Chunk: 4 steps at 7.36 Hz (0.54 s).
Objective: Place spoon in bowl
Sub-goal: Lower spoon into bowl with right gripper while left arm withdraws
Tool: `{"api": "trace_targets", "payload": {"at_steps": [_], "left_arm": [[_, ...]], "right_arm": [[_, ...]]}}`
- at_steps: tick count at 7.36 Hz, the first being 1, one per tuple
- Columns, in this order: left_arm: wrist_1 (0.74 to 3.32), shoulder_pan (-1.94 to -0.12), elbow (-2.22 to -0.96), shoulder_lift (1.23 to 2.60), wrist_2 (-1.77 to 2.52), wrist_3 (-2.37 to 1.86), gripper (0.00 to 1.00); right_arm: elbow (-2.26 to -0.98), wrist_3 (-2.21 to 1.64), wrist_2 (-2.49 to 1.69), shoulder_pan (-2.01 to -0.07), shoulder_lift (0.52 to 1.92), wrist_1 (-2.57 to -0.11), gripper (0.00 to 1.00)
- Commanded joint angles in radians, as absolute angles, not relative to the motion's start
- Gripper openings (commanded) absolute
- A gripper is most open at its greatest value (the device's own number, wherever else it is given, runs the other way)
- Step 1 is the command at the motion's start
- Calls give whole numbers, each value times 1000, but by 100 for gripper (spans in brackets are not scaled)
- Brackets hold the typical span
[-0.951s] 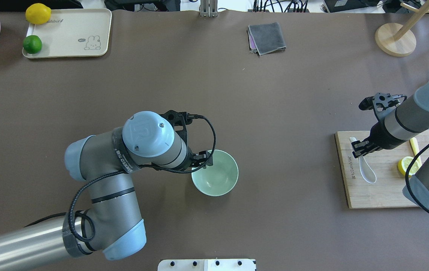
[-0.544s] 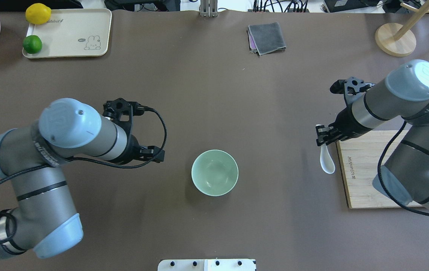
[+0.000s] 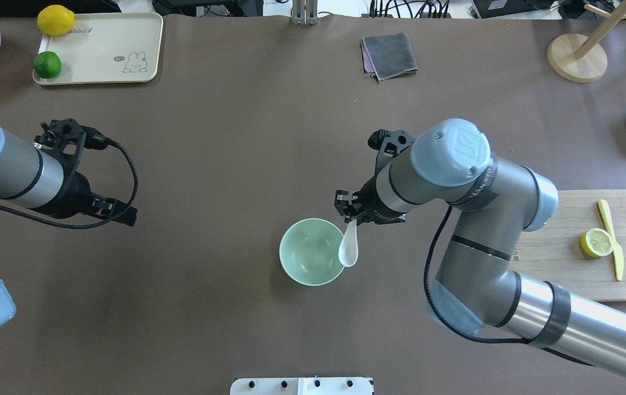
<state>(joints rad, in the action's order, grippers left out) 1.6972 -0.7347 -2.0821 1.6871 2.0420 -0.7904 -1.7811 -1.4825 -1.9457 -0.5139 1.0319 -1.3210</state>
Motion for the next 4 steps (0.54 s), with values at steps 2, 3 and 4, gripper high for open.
{"api": "trace_targets", "payload": {"at_steps": [2, 3, 4], "left_arm": [[1698, -799, -2077, 1641, 2069, -693, 97], [1697, -811, -2077, 1641, 2097, -693, 97], [1697, -811, -2077, 1641, 2100, -693, 97]], "right_arm": [[-1715, -1617, -1777, -402, 939, -1361, 0], [-1713, -1617, -1776, -400, 943, -1361, 21], [-1713, -1611, -1776, -400, 948, -1361, 28]]}}
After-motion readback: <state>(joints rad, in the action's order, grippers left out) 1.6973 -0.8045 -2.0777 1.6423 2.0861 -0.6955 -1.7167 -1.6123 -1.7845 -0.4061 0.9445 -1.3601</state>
